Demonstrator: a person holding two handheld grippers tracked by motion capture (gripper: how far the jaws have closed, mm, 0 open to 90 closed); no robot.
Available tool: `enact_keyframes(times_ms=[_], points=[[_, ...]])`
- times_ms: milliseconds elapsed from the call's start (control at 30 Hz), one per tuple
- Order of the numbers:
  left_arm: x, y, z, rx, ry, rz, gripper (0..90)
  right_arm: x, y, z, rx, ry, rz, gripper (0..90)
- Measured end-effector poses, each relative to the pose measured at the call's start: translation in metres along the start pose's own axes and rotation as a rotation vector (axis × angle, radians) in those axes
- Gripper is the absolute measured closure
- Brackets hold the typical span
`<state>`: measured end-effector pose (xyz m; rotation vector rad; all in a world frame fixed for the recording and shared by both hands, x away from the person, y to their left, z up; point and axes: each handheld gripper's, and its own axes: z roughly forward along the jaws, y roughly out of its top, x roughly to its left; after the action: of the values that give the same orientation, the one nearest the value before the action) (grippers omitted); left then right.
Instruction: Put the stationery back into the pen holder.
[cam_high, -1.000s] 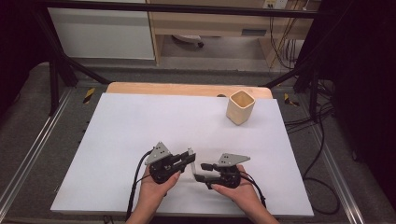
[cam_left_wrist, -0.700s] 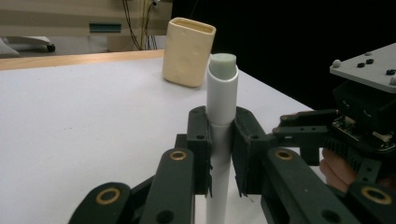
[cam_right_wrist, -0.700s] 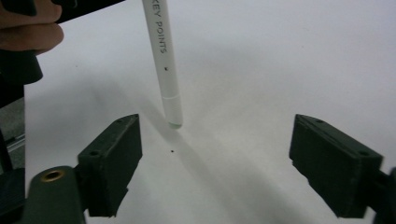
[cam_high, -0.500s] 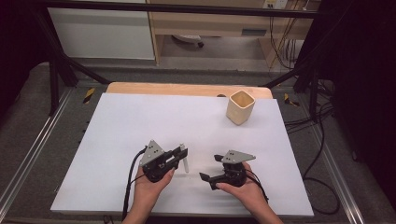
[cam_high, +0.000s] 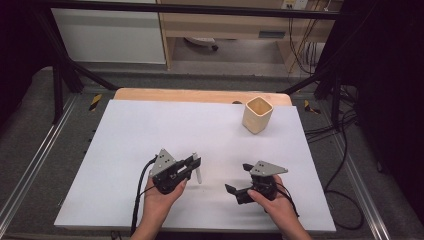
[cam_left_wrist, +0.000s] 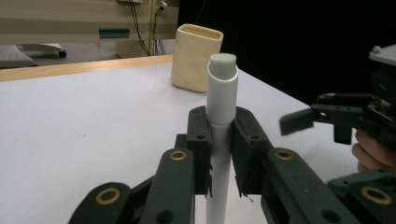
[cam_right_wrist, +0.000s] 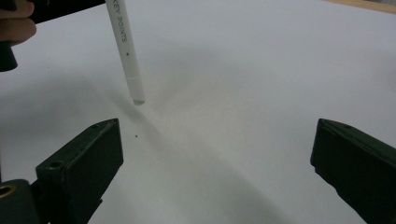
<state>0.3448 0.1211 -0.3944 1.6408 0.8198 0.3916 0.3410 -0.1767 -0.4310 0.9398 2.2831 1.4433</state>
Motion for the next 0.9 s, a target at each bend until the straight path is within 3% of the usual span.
enact_keyframes(times_ms=[167, 300, 567, 700, 900], points=[[-0.003, 0.009, 0.01, 0.033, -0.013, 0.029, 78.7, -0.001, -0.013, -0.021, 0.013, -0.053, -0.023, 2.9], [-0.005, 0.021, 0.019, 0.034, -0.033, 0.018, 78.7, -0.006, -0.022, -0.031, 0.016, -0.096, -0.027, 3.0], [-0.007, 0.05, 0.047, 0.034, -0.062, 0.007, 78.7, -0.017, -0.026, -0.025, 0.033, -0.144, 0.017, 3.6], [-0.013, 0.063, 0.067, 0.041, -0.062, 0.049, 78.7, -0.017, -0.025, -0.025, 0.038, -0.159, 0.007, 3.5], [-0.017, 0.081, 0.095, 0.055, -0.064, 0.103, 78.7, -0.017, -0.025, -0.026, 0.028, -0.171, 0.029, 3.4]])
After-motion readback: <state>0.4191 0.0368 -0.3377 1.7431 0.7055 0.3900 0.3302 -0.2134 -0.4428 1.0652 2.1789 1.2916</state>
